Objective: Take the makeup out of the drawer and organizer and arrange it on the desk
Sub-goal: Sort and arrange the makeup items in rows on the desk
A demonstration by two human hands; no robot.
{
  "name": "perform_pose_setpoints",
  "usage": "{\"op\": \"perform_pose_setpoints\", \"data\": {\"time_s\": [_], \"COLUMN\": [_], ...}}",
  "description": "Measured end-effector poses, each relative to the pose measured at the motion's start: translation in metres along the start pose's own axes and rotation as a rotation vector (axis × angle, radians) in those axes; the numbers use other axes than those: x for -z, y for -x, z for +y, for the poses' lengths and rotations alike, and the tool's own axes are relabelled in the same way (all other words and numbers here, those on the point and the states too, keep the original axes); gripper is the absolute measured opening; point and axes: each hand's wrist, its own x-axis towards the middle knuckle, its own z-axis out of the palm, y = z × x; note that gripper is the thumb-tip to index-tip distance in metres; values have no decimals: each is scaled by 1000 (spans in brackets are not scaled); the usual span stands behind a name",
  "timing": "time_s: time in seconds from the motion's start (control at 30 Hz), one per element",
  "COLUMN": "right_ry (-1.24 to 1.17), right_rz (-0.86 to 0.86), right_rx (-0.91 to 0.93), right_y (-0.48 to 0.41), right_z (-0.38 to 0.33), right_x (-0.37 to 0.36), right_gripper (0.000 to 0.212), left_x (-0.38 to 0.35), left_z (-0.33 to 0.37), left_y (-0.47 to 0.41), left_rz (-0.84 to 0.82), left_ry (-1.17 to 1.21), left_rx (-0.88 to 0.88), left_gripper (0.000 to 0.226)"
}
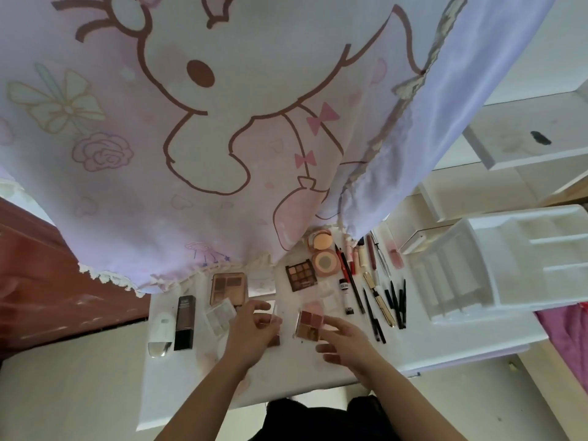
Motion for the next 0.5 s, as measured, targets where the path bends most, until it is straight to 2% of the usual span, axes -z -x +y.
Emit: {"op": "perform_pose_setpoints", "data": {"time_s": [0.2, 0.3, 0.4, 0.5], "right_ry": [-3, -35, -47, 104], "right_rz": [-14, 26, 76, 126], "right_rx": [-221, -253, -257, -271], "right_y": [-8, -14, -19, -23], "right_z": [55, 67, 66, 67], "right_x": [-5, -8, -11, -10], "right_gripper": [19, 14, 7, 8], "left_x": [-24, -37, -45, -48], "left_z": [-33, -38, -38, -37], "left_y": [-32, -49, -62, -72], "left_rz": [-121, -178, -164, -127], "left_ry": [-392, -584, -611, -591], "left_rx": [-56, -106, -124, -132], "left_gripper": [6, 17, 20, 18]}}
